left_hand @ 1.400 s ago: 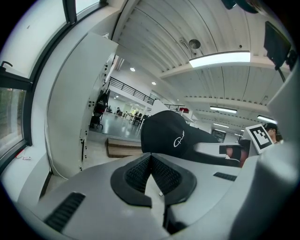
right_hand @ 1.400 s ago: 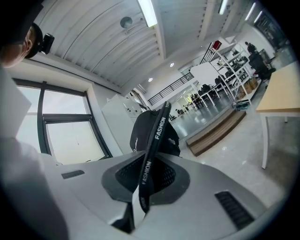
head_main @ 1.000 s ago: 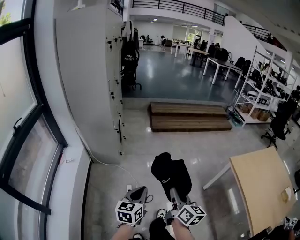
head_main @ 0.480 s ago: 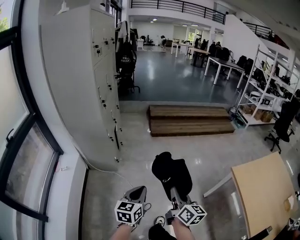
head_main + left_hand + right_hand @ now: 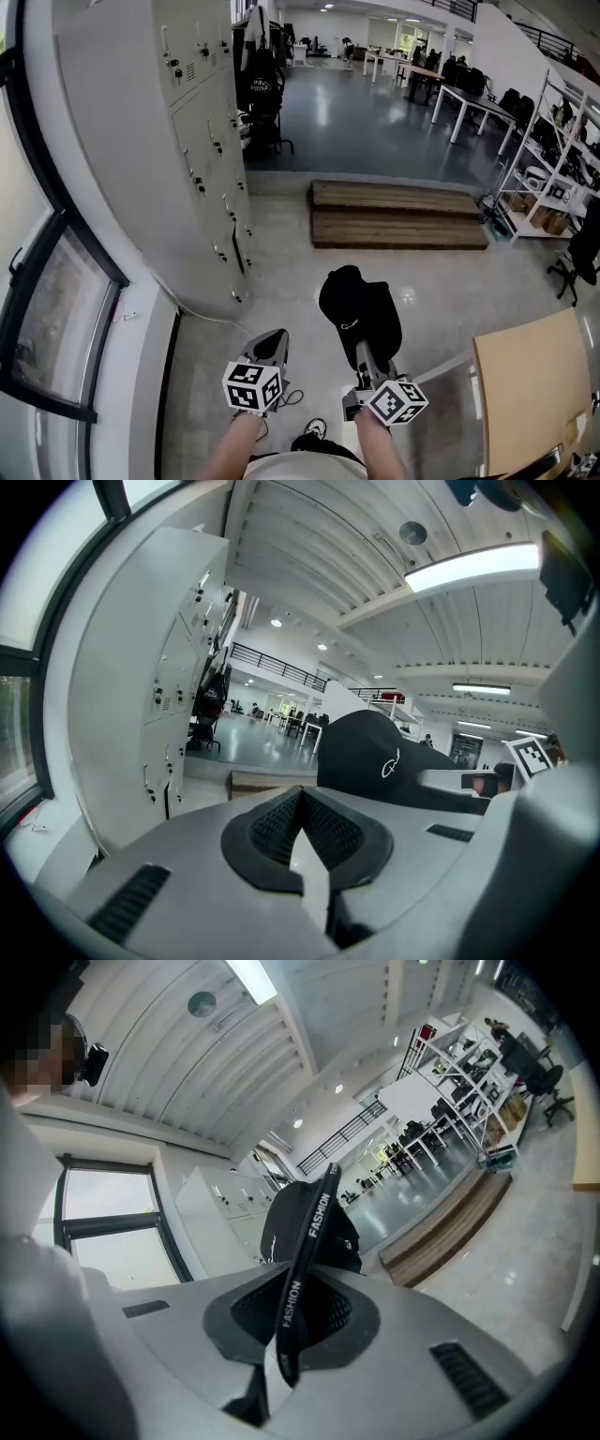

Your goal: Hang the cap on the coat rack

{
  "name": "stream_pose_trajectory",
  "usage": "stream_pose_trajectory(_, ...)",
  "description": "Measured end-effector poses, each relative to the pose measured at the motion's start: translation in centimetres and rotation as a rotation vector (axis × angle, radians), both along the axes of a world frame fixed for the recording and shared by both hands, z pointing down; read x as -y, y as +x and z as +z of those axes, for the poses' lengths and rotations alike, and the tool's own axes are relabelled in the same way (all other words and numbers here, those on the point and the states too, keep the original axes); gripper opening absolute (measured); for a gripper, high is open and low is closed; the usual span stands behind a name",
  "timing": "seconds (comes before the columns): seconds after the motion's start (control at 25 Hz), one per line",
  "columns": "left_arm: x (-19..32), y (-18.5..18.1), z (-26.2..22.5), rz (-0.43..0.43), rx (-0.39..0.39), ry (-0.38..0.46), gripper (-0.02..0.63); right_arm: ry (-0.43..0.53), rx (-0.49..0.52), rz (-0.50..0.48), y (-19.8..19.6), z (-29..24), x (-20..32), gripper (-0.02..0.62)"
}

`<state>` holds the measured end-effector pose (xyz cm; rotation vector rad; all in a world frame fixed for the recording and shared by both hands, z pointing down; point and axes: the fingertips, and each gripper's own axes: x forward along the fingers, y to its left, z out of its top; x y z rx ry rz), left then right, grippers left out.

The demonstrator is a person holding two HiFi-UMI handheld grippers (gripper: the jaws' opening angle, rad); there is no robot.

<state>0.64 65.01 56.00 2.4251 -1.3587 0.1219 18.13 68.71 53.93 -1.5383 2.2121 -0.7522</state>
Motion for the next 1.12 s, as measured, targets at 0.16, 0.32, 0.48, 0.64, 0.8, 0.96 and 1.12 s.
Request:
stream_pose_trajectory(0.16,3.1,1.5,0.6,-0.024,0.004,-0.019,0.005,-0.013,0.003,-0.027,1.5,0.6,3.6,0.019)
stream_pose_trajectory(0.32,4.9,3.4,1.2,-0.016,-0.004,-0.030,0.005,-0.024,0.027,-0.089,1.7,1.2,6.3,0.020)
stream_pose_trajectory(0.48,5.9,4.5,2.0,-0.012,-0.001,-0.042,0.005,-0.014,0.033,-0.143,0.9,1.2,7.8,0.020)
stream_pose_trajectory(0.64,7.0,4.7,1.5,-0.028,-0.005,-0.035,0.005,-0.014,0.025,-0.164,0.8,1.2,8.8,0.020)
stream_pose_trajectory(0.8,8.4,5.1,1.1,-0.028,-0.014,-0.022,0.005,-0.018,0.027,-0.162,1.3,1.3,10.1,0.018)
stream_pose_trajectory(0.96,11.0,5.6,1.4,-0.021,-0.020,-0.019,0.005,-0.018,0.023,-0.153,1.8,1.5,12.2,0.020)
stream_pose_trajectory(1.12,14.8,8.3,1.1,-0.011,-0.032,-0.015,0.005,-0.021,0.021,-0.154,4.0,1.6,15.5,0.020)
